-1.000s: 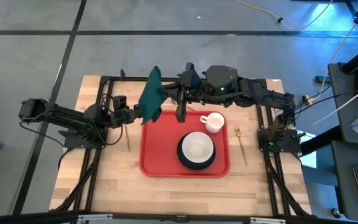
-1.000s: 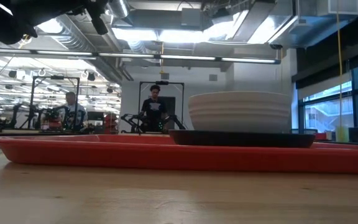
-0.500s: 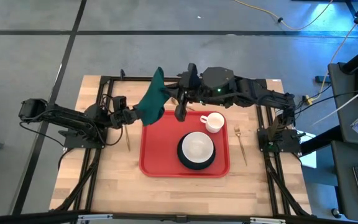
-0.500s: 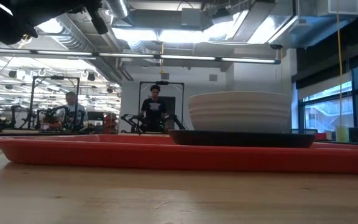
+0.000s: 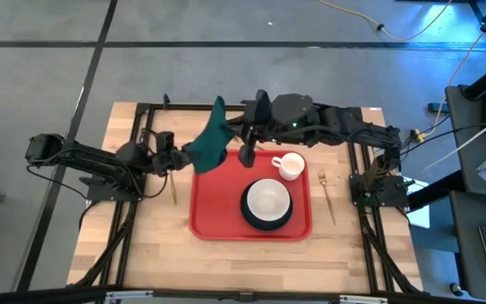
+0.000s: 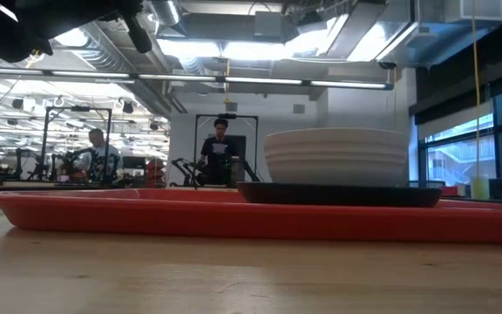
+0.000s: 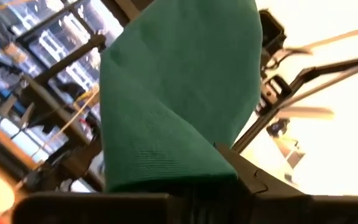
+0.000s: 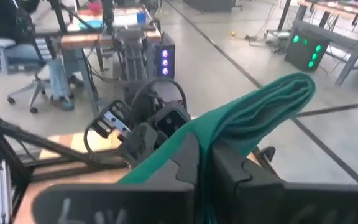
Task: Set up tray
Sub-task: Put the dark green napkin on the orange tray to the left of the black plate
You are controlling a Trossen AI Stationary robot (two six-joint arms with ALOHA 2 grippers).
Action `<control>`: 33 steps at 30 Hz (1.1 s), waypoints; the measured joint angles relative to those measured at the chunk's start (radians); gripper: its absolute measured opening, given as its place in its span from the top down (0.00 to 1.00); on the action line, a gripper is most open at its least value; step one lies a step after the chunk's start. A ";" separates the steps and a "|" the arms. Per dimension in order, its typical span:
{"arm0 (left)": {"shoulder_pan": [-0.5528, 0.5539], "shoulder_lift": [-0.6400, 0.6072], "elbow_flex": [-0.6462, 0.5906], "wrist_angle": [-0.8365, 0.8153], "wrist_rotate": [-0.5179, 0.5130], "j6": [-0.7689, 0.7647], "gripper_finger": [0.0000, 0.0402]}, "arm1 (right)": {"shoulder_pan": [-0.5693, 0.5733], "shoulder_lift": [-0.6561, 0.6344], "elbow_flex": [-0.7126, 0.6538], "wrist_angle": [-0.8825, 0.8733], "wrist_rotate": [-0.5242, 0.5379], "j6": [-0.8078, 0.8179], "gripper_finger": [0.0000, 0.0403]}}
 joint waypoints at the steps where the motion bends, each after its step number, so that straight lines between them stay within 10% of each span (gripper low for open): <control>1: 0.000 0.000 0.000 -0.016 0.013 0.000 0.90 | 0.000 -0.001 0.004 -0.031 -0.008 0.000 0.92; 21: 0.098 0.000 0.084 -0.504 0.414 -0.008 0.99 | 0.011 -0.024 0.008 -0.710 -0.051 0.345 0.82; 33: 0.149 0.000 0.624 -1.633 0.566 0.586 0.99 | 0.044 -0.029 0.009 -0.817 -0.051 0.418 0.82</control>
